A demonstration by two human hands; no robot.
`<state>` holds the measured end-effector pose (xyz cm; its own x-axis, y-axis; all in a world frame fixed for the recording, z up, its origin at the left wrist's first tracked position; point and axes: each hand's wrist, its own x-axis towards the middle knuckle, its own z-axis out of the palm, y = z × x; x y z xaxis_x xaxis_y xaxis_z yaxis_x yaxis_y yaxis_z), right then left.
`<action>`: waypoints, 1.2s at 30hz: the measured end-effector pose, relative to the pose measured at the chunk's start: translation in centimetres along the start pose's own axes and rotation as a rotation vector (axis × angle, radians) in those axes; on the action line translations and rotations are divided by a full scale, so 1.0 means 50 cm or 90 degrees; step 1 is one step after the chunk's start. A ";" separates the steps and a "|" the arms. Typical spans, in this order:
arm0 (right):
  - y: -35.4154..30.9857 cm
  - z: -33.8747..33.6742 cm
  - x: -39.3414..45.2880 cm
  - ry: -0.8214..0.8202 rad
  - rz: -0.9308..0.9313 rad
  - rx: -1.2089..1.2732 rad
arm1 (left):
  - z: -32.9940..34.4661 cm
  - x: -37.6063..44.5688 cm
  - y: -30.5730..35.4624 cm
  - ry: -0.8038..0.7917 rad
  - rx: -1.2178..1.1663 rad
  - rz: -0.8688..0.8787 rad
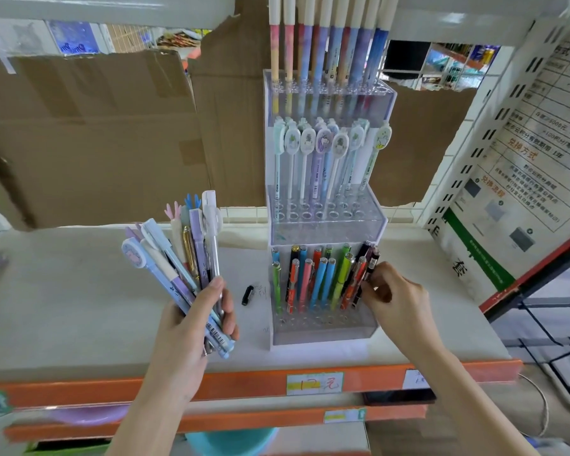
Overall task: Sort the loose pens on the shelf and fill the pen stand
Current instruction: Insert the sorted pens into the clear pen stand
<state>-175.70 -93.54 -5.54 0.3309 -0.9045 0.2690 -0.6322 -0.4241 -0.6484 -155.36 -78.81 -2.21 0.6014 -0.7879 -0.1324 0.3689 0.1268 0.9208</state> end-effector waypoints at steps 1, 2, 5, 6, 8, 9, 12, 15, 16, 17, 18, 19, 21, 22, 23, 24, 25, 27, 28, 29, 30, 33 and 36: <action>0.000 -0.002 0.002 0.000 0.003 0.001 | 0.000 -0.001 0.000 0.002 -0.001 0.000; 0.001 -0.003 0.004 0.001 0.004 0.000 | 0.000 -0.002 0.000 0.003 -0.002 -0.001; 0.000 -0.001 0.007 0.008 -0.009 -0.021 | 0.000 -0.002 0.001 0.010 -0.005 -0.001; -0.001 0.001 0.006 0.012 -0.016 -0.025 | -0.001 -0.002 0.001 0.012 -0.006 -0.003; -0.001 0.005 0.001 0.023 -0.029 -0.019 | -0.003 -0.002 0.002 0.013 -0.004 -0.004; -0.001 0.007 -0.004 0.027 -0.031 -0.010 | -0.005 -0.003 0.002 0.013 -0.003 -0.003; 0.004 0.010 -0.016 0.046 -0.027 0.010 | -0.007 -0.003 0.001 0.013 -0.004 -0.007; 0.008 0.010 -0.023 0.058 -0.006 0.033 | -0.006 -0.003 -0.002 0.009 -0.008 -0.014; 0.008 0.010 -0.023 0.059 -0.001 0.038 | -0.005 -0.002 -0.003 0.005 -0.008 -0.016; 0.007 0.009 -0.021 0.060 0.000 0.040 | -0.003 -0.002 -0.003 0.002 -0.008 -0.018; 0.006 0.008 -0.019 0.060 -0.001 0.040 | -0.002 -0.002 -0.003 0.000 -0.007 -0.021; 0.006 0.006 -0.016 0.059 -0.002 0.039 | -0.001 -0.002 -0.003 -0.001 -0.007 -0.023; 0.006 0.005 -0.009 0.049 -0.005 0.029 | 0.000 0.000 -0.004 -0.001 -0.006 -0.025; 0.006 0.005 -0.006 0.040 -0.007 0.023 | 0.001 0.001 -0.005 -0.001 -0.006 -0.025; 0.006 0.006 -0.003 0.032 -0.010 0.017 | 0.000 0.002 -0.005 -0.001 -0.006 -0.025; 0.005 0.007 -0.002 0.027 -0.015 0.015 | 0.000 0.002 -0.005 -0.001 -0.006 -0.024; 0.005 0.009 -0.001 0.025 -0.019 0.015 | -0.001 0.003 -0.005 0.001 -0.005 -0.023; 0.004 0.013 -0.002 0.025 -0.025 0.017 | -0.003 0.003 -0.004 0.006 -0.006 -0.022; 0.004 0.015 -0.004 0.030 -0.026 0.020 | -0.004 0.003 -0.002 0.009 -0.006 -0.020; 0.006 0.016 -0.006 0.038 -0.027 0.025 | -0.006 0.003 -0.002 0.011 -0.007 -0.018; 0.008 0.017 -0.009 0.046 -0.027 0.029 | -0.007 0.003 -0.002 0.013 -0.007 -0.017; 0.011 0.017 -0.015 0.058 -0.021 0.038 | -0.008 0.003 -0.002 0.020 -0.008 -0.021; 0.012 0.017 -0.013 0.045 -0.026 0.041 | -0.007 0.004 -0.003 0.028 -0.013 -0.026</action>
<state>-175.70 -93.15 -6.72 0.3037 -0.8882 0.3447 -0.5721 -0.4594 -0.6795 -155.05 -78.77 -2.52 0.6161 -0.7655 -0.1857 0.4075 0.1080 0.9068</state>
